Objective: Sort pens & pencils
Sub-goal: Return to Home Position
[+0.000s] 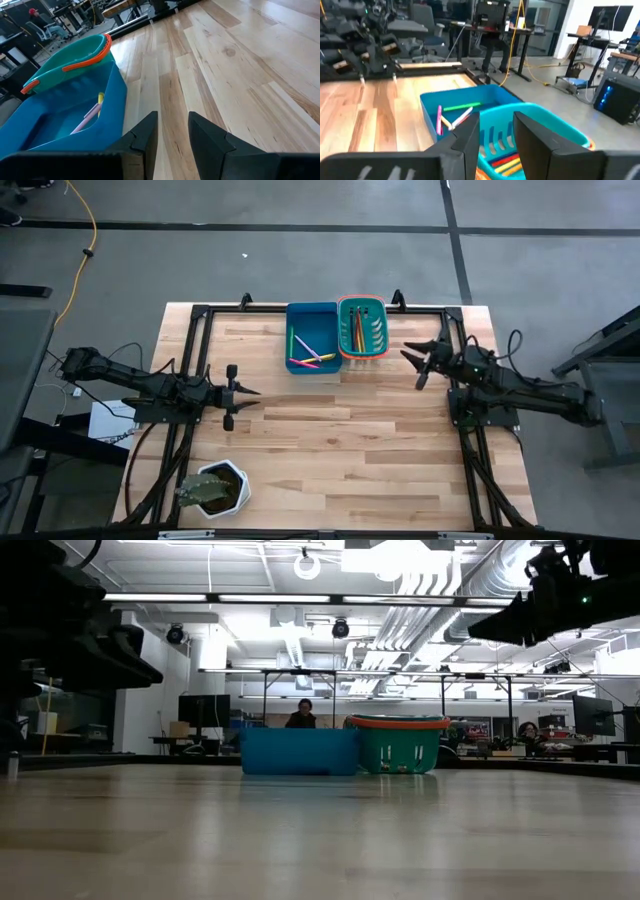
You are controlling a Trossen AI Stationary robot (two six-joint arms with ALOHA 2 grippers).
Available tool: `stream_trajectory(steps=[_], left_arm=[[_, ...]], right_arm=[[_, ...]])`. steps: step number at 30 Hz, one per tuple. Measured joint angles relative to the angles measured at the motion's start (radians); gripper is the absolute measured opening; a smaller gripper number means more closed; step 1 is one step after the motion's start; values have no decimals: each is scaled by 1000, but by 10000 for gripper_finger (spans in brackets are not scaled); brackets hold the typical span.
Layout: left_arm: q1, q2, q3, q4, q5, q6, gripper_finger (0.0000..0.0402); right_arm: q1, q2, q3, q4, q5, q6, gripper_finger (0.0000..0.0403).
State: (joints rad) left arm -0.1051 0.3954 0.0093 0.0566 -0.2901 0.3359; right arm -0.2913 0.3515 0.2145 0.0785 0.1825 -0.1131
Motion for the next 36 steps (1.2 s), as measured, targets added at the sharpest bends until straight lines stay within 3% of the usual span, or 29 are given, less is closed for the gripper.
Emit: stream_trajectory(steps=[9,17,22,36], left_arm=[[0,0,0,0,0,0,97],[0,0,0,0,0,0,97],[0,0,0,0,0,0,97],[0,0,0,0,2,-8,97]], right_arm=[[0,-1,-93,117,-85,31,110],[0,0,-102,112,-160,53,110],[10,2,-102,70,-164,64,110],[184,2,-204,220,-122,135,110]])
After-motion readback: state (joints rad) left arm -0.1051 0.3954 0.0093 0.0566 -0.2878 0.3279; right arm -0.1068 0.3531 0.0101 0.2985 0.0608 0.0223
